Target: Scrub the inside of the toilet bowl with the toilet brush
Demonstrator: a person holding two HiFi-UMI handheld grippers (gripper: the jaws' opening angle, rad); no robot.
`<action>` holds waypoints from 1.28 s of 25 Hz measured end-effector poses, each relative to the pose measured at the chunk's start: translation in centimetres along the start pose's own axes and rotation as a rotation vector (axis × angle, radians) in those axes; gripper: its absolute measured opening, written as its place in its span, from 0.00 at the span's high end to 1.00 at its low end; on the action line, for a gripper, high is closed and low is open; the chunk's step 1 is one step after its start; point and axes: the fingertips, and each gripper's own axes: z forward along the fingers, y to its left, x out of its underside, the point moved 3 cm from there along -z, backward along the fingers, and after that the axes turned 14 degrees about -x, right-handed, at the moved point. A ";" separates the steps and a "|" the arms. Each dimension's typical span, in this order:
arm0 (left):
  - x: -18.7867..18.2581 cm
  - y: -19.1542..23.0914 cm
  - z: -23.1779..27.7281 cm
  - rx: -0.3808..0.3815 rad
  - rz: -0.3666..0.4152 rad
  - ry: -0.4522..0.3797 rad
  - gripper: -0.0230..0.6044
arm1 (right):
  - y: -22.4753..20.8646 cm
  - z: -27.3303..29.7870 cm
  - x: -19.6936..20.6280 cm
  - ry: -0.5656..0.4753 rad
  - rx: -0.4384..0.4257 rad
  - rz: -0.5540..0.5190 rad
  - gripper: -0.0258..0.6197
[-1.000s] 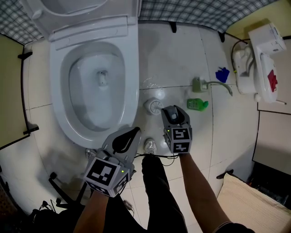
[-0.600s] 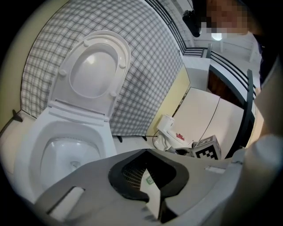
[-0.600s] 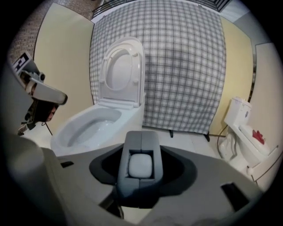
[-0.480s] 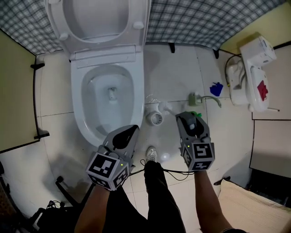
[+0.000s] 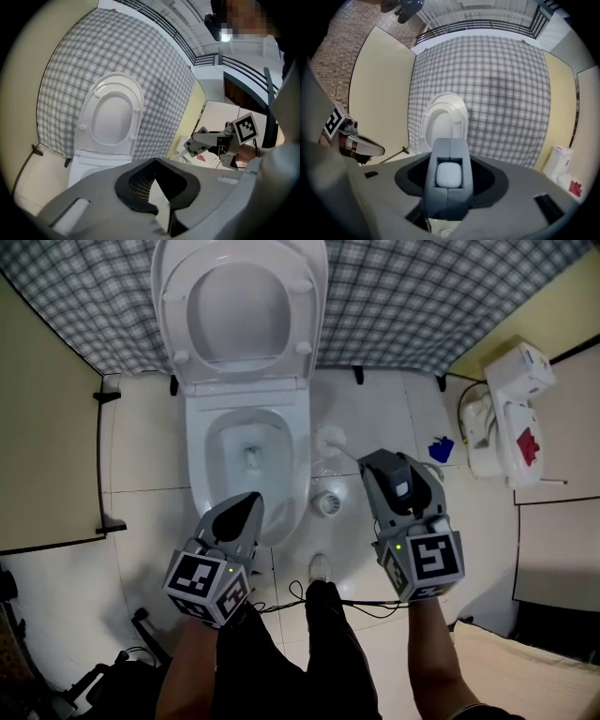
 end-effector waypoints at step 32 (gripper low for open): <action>7.2 10.6 0.4 -0.126 -0.086 0.078 0.95 | 14.2 19.3 8.9 0.088 -0.387 0.202 0.61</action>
